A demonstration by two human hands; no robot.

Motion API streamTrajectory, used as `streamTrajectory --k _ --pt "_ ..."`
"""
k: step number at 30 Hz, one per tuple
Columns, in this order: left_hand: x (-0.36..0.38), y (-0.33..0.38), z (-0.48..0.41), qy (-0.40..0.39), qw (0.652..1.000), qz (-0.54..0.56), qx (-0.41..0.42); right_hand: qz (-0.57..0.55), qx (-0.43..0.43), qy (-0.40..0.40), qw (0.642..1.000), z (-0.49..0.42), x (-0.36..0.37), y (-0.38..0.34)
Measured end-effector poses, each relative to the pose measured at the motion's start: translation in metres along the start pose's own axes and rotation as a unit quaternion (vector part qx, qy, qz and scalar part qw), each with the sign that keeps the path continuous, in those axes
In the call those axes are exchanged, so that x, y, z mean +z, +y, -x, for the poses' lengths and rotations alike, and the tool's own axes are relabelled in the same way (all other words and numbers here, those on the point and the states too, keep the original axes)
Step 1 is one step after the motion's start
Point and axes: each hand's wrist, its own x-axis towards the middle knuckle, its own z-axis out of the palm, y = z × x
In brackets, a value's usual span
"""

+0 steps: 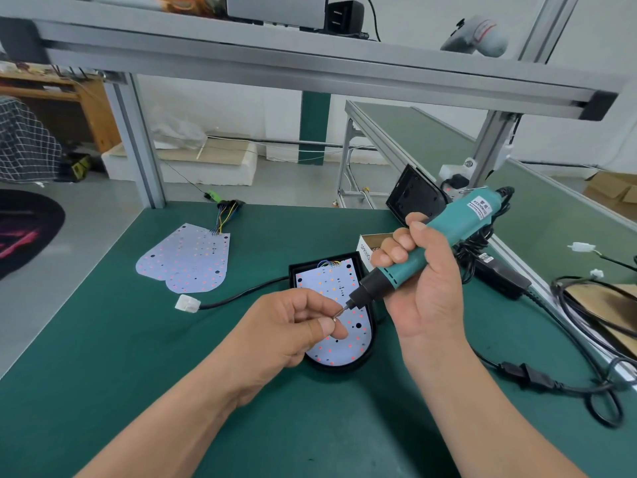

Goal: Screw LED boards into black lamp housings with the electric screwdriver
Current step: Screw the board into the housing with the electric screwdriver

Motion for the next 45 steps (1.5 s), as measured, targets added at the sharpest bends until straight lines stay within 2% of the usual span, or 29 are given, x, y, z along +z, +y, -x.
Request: streamTrajectory --k 23,30,45 --pt "0.003 -0.008 -0.001 0.019 0.999 0.038 0.002 0.022 -0.009 -0.015 1.0 0.001 -0.002 -0.001" --pt "0.002 -0.014 -0.004 0.065 0.992 -0.095 0.051 0.064 -0.018 -0.021 0.998 0.003 0.001 0.003" --pt "0.004 -0.004 0.0 0.042 0.998 -0.051 0.024 -0.011 0.013 0.065 0.998 0.0 -0.011 0.008"
